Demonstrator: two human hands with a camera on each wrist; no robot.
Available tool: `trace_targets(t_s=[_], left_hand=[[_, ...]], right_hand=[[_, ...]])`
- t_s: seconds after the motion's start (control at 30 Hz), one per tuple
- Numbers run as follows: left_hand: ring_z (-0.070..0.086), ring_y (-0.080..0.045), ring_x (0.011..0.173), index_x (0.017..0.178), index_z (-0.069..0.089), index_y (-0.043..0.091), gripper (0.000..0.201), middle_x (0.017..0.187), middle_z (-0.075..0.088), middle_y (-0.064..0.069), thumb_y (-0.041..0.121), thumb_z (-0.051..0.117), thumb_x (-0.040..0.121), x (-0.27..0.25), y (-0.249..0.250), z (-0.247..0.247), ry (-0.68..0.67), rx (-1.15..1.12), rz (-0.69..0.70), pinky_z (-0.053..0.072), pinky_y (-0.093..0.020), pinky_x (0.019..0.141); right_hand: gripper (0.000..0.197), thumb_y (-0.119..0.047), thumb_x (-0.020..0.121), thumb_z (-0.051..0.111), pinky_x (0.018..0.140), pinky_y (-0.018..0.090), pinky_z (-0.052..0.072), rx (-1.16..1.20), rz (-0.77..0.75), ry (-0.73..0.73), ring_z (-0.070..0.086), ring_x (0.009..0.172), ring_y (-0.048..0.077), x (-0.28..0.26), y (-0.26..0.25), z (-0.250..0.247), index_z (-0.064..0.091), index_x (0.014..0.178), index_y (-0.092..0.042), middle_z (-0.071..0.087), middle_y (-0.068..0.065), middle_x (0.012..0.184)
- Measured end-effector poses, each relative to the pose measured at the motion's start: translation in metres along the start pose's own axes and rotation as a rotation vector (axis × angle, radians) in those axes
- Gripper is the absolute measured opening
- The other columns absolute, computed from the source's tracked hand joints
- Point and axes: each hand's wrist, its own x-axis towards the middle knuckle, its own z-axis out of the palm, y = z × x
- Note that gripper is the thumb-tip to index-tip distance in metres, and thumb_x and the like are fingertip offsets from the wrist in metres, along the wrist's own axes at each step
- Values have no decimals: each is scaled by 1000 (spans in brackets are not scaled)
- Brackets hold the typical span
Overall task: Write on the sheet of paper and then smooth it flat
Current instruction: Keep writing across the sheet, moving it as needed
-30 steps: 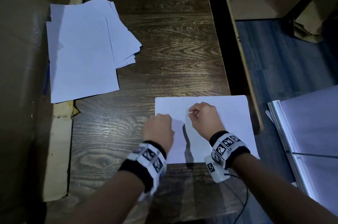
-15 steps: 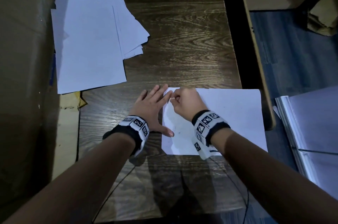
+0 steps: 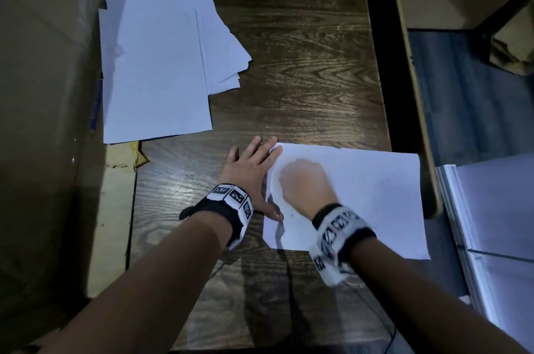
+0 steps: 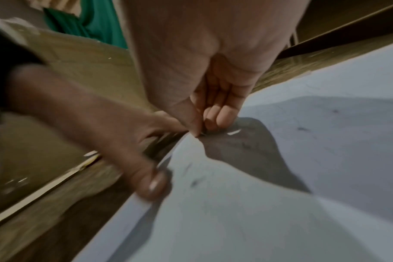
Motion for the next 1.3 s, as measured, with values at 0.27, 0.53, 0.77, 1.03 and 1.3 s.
trace_targets(t_s=[0.27, 0.53, 0.77, 1.03, 1.3], left_hand=[[-20, -20, 154, 160, -16, 29, 147, 166, -24, 11, 86, 72, 57, -1, 2, -3, -2, 3, -7, 6, -62, 122], [-21, -20, 154, 161, -16, 28, 149, 166, -26, 11, 86, 73, 56, -1, 2, -4, -17, 2, -8, 6, -63, 121], [-22, -20, 154, 161, -16, 27, 148, 165, -27, 10, 87, 71, 57, -3, 4, -5, -12, 9, -10, 6, -62, 122], [-20, -18, 154, 160, -19, 26, 150, 166, -24, 12, 84, 73, 57, -1, 3, -3, 0, -11, -20, 6, -61, 122], [-22, -20, 153, 159, -21, 23, 154, 165, -27, 11, 86, 74, 56, -1, 5, -6, -34, 12, -33, 5, -61, 122]], right_hand=[[17, -16, 87, 57, 62, 30, 51, -5, 74, 54, 61, 68, 26, 39, -7, -9, 73, 81, -12, 66, 8, 74], [18, -20, 88, 56, 64, 32, 51, -65, 26, -34, 60, 69, 24, 18, -5, -8, 67, 74, -15, 64, 4, 74], [12, -16, 88, 61, 69, 31, 52, 26, 55, -28, 62, 76, 21, -15, -5, 0, 71, 84, -11, 66, 3, 84], [15, -17, 87, 61, 62, 29, 52, 12, 114, 76, 64, 69, 26, 48, -7, -12, 72, 78, -13, 68, 8, 71], [13, -16, 86, 60, 65, 33, 55, -5, 57, -23, 63, 70, 24, 17, -9, -10, 71, 80, -12, 67, 5, 77]])
